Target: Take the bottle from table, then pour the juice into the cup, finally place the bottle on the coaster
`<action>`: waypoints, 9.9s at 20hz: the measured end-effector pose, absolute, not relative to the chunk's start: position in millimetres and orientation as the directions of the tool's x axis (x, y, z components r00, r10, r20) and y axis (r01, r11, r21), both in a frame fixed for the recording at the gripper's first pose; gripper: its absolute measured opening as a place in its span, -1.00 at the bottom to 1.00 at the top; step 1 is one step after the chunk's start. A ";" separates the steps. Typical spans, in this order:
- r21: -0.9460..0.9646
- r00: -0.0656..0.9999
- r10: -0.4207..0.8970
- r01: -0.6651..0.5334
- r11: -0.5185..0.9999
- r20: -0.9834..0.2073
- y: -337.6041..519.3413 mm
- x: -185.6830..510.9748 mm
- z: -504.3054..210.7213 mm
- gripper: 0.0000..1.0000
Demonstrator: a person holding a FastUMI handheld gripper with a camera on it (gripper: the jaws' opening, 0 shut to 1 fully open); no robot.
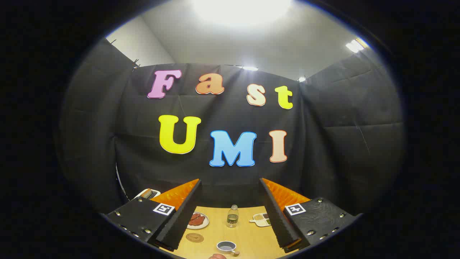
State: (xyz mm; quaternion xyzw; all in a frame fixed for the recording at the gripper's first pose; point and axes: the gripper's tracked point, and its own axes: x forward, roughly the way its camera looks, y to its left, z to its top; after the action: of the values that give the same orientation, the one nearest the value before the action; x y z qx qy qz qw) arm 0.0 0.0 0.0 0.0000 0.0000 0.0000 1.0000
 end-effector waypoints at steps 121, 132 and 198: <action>0.967 0.936 0.246 0.256 0.012 -0.251 136.3 75.8 -368.4 0.33; 0.960 0.944 0.228 0.265 -0.093 -0.238 127.9 82.5 -356.6 0.33; 0.933 0.952 0.207 0.271 -0.236 -0.224 119.7 87.9 -349.5 0.33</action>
State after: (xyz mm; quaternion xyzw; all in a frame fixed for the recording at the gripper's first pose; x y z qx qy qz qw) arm 87.9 119.7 -349.5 0.7858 0.1519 -0.0266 0.5989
